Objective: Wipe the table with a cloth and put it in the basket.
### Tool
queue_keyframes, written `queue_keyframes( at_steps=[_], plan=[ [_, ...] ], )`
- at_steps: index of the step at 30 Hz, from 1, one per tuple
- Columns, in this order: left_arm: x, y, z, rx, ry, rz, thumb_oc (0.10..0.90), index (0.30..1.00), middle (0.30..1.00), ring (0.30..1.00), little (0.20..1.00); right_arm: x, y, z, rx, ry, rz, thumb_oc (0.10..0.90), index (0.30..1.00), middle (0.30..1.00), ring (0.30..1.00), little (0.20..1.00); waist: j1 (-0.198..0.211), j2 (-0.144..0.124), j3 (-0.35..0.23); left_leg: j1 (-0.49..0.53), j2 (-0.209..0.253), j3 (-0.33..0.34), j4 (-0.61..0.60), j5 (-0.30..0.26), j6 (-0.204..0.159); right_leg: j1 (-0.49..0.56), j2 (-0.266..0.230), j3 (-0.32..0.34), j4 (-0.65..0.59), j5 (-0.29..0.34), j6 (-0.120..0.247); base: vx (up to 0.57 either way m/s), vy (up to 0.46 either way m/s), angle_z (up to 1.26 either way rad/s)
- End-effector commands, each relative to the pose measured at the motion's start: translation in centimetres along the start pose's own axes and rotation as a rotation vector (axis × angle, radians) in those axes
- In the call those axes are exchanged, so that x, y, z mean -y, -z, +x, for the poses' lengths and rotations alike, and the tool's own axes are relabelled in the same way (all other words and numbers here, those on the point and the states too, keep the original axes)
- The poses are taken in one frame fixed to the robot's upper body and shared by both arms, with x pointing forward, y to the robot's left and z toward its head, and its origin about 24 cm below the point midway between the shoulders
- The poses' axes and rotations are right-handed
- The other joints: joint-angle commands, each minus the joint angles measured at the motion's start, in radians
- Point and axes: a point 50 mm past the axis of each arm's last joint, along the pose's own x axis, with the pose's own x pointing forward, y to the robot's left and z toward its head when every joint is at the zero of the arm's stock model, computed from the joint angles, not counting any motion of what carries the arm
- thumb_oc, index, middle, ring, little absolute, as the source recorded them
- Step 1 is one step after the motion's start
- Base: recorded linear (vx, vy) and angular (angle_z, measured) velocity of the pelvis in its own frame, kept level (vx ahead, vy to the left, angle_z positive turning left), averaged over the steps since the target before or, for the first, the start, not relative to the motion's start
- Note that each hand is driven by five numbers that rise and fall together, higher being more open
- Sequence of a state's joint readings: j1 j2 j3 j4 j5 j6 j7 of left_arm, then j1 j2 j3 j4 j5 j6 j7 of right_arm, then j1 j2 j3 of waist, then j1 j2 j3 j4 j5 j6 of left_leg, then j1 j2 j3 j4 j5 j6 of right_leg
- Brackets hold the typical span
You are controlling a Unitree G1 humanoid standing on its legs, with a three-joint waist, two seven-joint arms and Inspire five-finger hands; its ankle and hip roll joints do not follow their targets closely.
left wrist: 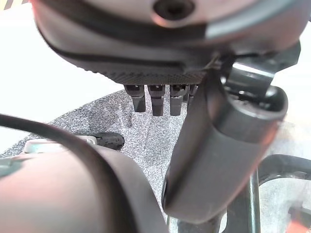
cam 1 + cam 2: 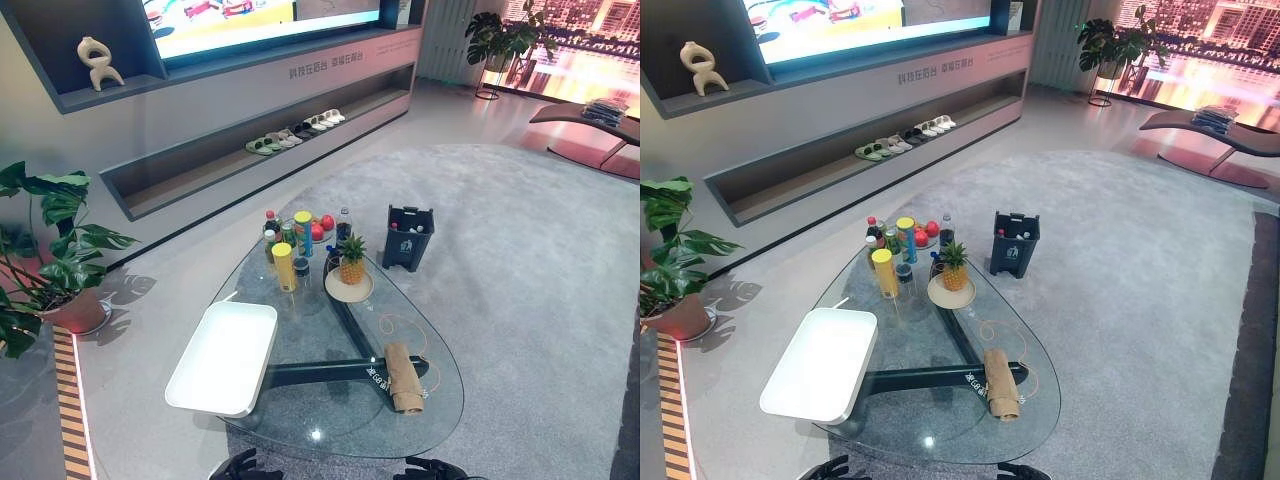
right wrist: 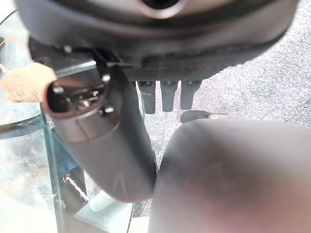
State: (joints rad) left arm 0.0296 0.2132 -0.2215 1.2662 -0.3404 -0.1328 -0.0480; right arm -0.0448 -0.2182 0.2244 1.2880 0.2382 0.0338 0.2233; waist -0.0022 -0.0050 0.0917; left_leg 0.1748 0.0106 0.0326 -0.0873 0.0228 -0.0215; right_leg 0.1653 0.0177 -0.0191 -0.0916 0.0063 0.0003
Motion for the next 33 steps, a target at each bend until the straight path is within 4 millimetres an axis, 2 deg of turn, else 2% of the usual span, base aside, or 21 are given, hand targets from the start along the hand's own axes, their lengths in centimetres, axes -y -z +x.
queue_keyframes(
  at_steps=[1,6,23,33],
  plan=[
    [2.3,-3.4,0.8,0.086,0.043,-0.008,0.8,0.9,0.9,0.9,0.9,0.2,1.2,-0.1,-0.084,-0.023,-0.034,0.8,0.9,0.9,0.9,0.9,0.004,-0.009,0.032,0.007,-0.026,-0.015,0.014,-0.079,0.019,0.003,-0.052,-0.048,0.026,-0.027,0.055,0.0,0.0,0.0],
    [2.3,-3.1,0.8,0.071,0.063,-0.043,0.8,0.9,0.9,0.9,0.9,0.2,1.3,-0.1,-0.088,-0.024,-0.03,0.8,0.9,0.9,0.9,0.9,0.005,-0.01,0.031,0.006,-0.027,-0.015,0.012,-0.078,0.02,0.003,-0.052,-0.047,0.023,-0.025,0.055,0.0,0.0,0.0],
    [2.1,-3.0,0.8,0.076,0.036,-0.002,0.8,0.9,0.9,0.9,0.9,0.3,1.4,-0.2,-0.086,-0.024,-0.035,0.8,0.9,0.9,0.9,0.9,0.005,-0.008,0.039,-0.003,-0.027,-0.015,0.01,-0.071,0.019,-0.006,-0.051,-0.048,0.021,-0.019,0.056,0.0,0.0,0.0],
    [1.6,-2.5,0.7,0.065,-0.005,0.044,0.8,0.9,0.9,0.9,0.9,1.2,-0.7,-0.2,0.056,0.079,-0.12,0.8,0.9,0.9,0.9,0.9,0.012,-0.014,0.043,-0.015,-0.031,-0.021,0.009,-0.068,0.021,-0.017,-0.049,-0.048,0.013,-0.007,0.059,0.03,-0.008,0.01]
  ],
)
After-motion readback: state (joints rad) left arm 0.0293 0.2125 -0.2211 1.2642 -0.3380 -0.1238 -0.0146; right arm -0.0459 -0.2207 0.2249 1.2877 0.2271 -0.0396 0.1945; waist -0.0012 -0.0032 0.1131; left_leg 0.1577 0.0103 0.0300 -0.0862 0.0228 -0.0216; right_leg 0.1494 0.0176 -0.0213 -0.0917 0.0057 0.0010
